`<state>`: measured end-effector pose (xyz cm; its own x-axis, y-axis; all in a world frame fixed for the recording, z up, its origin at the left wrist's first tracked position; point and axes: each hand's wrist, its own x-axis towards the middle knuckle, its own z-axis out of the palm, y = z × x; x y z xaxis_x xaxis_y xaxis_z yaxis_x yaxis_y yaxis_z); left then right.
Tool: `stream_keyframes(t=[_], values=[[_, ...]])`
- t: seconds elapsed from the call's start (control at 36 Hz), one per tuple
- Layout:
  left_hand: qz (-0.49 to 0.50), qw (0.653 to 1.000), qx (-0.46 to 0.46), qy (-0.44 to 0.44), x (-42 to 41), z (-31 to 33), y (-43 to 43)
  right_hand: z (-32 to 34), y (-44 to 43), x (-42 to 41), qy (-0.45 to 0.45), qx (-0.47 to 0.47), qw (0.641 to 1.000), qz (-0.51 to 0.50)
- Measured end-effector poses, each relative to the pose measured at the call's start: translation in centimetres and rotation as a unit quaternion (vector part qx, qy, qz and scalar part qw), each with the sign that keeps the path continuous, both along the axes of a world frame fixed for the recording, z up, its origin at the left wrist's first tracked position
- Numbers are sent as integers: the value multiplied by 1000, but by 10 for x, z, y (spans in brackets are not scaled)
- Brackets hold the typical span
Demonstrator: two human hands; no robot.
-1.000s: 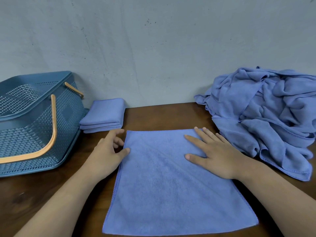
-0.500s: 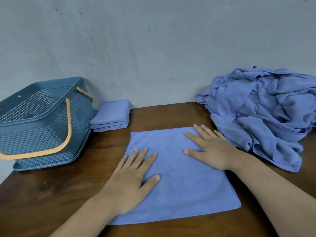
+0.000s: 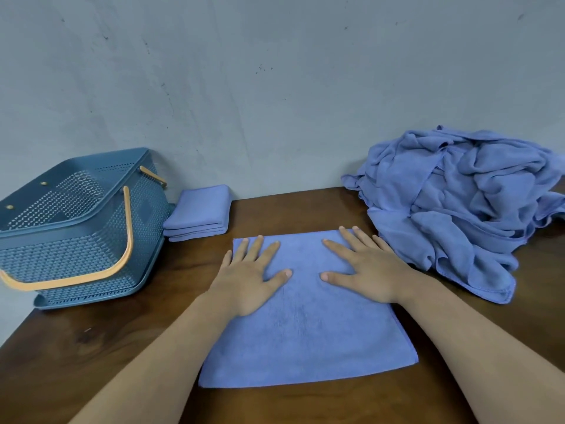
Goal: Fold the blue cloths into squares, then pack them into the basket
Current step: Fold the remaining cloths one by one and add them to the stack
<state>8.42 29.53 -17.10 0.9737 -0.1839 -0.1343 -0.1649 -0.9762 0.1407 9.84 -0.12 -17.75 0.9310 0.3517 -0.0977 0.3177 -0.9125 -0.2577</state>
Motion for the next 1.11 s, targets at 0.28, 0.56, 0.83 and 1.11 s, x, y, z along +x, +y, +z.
stream_keyframes(t=[0.28,0.56,0.83,1.11], values=[[-26,998,35,-45,-16,21,-18,17,1,-4,-17,14,999,26],[-51,997,-39,-36,-121,12,-33,22,44,-112,-29,-16,999,40],[-11,999,-10,-53,-168,9,8,15,13,-169,-56,-37,998,-15],[19,999,-27,-39,-172,9,7,21,13,-174,-31,-37,998,-46]])
